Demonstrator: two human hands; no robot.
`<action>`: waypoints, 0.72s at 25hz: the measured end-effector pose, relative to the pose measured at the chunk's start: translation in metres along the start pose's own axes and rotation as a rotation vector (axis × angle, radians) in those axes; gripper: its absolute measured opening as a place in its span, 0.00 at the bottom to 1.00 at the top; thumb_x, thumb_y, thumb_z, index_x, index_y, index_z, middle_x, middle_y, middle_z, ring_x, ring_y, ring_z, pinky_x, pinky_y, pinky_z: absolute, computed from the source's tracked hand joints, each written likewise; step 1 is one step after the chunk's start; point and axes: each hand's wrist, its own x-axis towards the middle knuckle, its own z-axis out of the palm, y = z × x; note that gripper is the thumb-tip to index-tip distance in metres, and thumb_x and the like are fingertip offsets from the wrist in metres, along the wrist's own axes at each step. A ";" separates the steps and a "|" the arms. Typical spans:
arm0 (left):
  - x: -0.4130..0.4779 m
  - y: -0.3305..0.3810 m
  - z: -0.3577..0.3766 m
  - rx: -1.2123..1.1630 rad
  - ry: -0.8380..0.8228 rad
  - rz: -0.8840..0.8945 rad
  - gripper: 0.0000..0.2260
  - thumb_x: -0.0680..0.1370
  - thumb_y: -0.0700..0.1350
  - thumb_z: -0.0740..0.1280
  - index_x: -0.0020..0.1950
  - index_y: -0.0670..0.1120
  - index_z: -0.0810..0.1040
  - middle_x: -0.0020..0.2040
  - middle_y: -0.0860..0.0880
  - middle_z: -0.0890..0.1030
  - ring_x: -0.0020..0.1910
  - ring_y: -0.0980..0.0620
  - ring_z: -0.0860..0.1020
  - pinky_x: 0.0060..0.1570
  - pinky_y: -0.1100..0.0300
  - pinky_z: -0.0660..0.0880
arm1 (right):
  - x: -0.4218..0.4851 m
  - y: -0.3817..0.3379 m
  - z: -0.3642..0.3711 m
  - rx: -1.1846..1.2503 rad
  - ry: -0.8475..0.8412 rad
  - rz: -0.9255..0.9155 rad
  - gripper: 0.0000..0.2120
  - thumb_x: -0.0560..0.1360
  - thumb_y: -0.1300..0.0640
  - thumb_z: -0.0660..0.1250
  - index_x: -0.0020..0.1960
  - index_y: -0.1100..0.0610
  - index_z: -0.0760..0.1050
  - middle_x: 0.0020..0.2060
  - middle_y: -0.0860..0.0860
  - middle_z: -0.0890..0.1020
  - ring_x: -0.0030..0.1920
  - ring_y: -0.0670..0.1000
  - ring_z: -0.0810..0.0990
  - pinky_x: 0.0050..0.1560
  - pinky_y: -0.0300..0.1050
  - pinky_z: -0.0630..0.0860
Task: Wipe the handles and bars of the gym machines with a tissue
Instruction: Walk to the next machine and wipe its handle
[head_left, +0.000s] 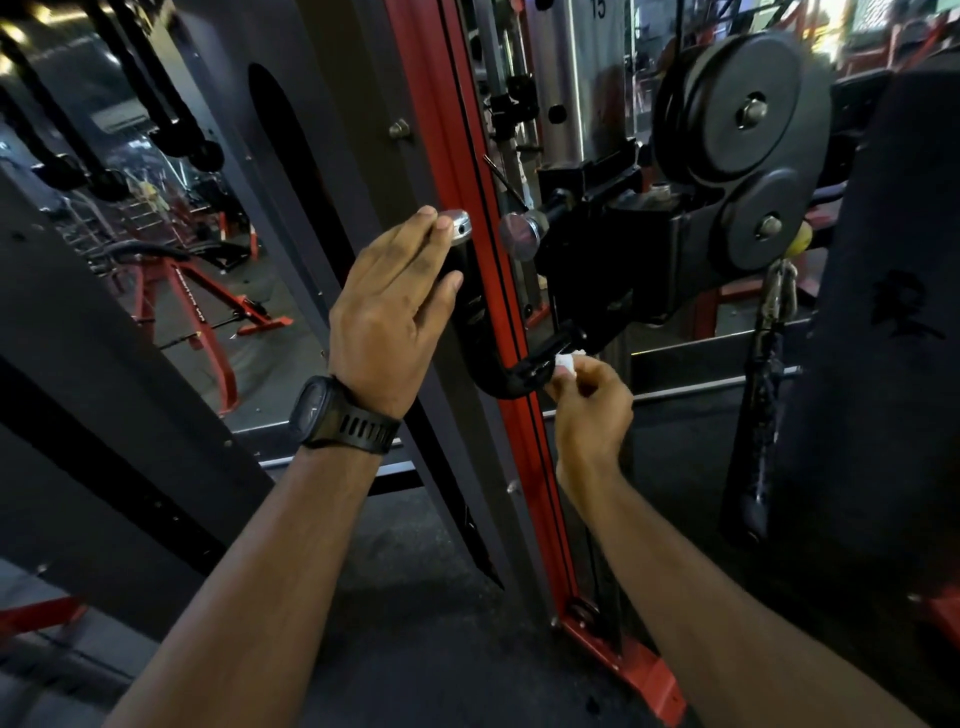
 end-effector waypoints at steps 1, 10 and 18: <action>-0.001 0.001 0.000 -0.002 -0.001 0.007 0.15 0.80 0.40 0.68 0.66 0.38 0.77 0.64 0.42 0.79 0.64 0.46 0.76 0.66 0.56 0.73 | -0.007 0.002 -0.002 -0.017 -0.029 -0.036 0.08 0.78 0.59 0.70 0.48 0.46 0.79 0.45 0.48 0.83 0.44 0.45 0.82 0.48 0.48 0.81; 0.000 0.002 0.000 0.016 0.008 0.007 0.15 0.79 0.40 0.69 0.65 0.37 0.78 0.64 0.42 0.79 0.64 0.46 0.77 0.65 0.57 0.73 | -0.044 -0.014 0.004 0.023 -0.196 -0.206 0.12 0.77 0.63 0.70 0.49 0.44 0.78 0.50 0.48 0.81 0.47 0.42 0.80 0.49 0.38 0.78; 0.004 0.000 -0.008 0.023 -0.055 0.027 0.16 0.80 0.41 0.69 0.66 0.38 0.77 0.65 0.42 0.78 0.64 0.46 0.77 0.67 0.62 0.69 | -0.040 -0.045 0.019 -0.152 -0.216 -0.708 0.08 0.75 0.67 0.68 0.53 0.61 0.81 0.52 0.51 0.78 0.51 0.53 0.79 0.53 0.38 0.77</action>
